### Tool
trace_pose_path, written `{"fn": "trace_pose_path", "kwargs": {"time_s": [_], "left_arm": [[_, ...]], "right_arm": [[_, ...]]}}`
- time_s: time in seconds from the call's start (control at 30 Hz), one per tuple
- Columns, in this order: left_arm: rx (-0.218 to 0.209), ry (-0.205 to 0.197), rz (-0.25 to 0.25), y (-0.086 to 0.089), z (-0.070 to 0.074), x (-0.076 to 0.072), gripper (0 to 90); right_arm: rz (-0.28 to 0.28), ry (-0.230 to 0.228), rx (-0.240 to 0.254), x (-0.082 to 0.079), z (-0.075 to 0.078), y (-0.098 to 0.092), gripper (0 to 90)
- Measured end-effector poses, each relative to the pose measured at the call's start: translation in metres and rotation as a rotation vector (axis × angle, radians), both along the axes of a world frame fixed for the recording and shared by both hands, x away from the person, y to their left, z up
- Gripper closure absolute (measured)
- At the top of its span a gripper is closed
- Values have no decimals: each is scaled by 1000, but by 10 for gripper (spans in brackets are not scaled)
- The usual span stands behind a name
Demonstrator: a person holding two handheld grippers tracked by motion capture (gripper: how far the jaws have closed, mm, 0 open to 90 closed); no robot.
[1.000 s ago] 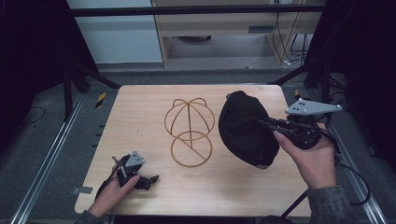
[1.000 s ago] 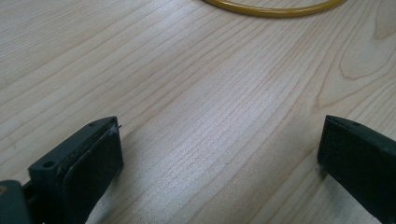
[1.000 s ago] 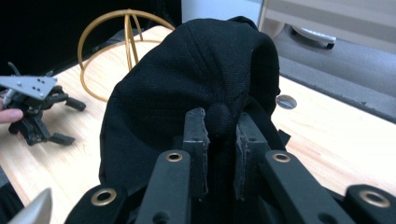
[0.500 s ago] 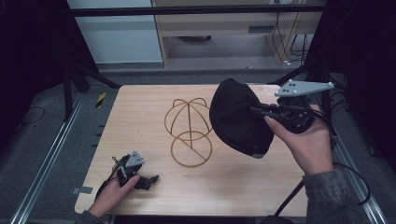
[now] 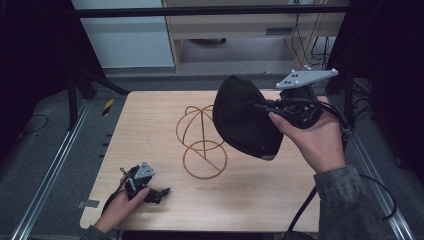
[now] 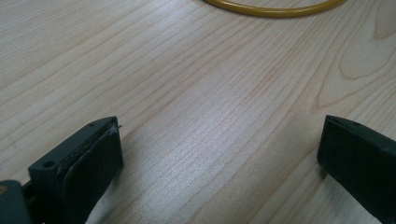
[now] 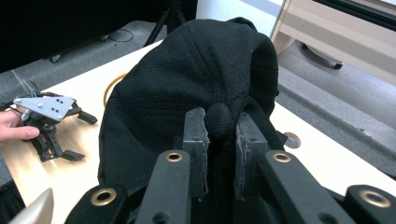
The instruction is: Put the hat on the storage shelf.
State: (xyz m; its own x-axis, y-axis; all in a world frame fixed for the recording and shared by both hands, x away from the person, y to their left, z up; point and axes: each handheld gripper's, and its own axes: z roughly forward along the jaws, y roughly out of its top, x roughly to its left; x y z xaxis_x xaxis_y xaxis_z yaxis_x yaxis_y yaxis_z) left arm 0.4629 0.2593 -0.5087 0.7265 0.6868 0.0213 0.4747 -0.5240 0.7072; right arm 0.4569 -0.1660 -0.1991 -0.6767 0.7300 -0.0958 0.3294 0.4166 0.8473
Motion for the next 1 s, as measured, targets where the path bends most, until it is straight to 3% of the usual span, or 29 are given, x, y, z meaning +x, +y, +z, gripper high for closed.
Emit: {"fn": "trace_pose_path", "kwargs": {"time_s": [0.23,0.57,1.0], "left_arm": [[-3,0,2,0,0,0,0],[0,-2,2,0,0,0,0],[-2,-1,2,0,0,0,0]], "right_arm": [[55,3,-39,14,11,17,779],[93,13,-68,26,22,41,778],[131,42,-115,41,26,71,777]]}}
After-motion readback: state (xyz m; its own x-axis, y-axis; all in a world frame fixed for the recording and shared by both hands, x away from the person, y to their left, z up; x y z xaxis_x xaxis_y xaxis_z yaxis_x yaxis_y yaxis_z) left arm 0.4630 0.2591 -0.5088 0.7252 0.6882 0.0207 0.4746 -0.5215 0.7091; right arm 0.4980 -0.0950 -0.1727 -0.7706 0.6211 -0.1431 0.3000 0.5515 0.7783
